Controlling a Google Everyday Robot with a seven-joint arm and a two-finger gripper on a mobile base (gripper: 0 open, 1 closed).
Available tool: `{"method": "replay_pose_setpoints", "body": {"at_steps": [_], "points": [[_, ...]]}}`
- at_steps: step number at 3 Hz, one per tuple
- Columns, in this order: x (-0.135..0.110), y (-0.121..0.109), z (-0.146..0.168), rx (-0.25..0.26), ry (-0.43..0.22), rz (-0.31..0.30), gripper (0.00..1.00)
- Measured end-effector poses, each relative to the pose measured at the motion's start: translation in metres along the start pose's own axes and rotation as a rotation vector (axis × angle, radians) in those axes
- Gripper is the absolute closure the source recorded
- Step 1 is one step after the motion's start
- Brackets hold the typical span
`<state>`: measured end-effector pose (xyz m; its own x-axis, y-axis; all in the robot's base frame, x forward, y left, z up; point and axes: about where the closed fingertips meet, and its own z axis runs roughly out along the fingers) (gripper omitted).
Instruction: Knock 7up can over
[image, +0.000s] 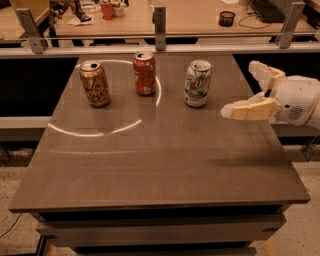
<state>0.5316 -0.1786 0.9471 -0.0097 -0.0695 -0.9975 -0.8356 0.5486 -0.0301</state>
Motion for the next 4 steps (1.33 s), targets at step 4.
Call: {"method": "replay_pose_setpoints", "body": {"at_steps": [4], "points": [[0.061, -0.068, 0.048, 0.115, 0.042, 0.005, 0.0]]}}
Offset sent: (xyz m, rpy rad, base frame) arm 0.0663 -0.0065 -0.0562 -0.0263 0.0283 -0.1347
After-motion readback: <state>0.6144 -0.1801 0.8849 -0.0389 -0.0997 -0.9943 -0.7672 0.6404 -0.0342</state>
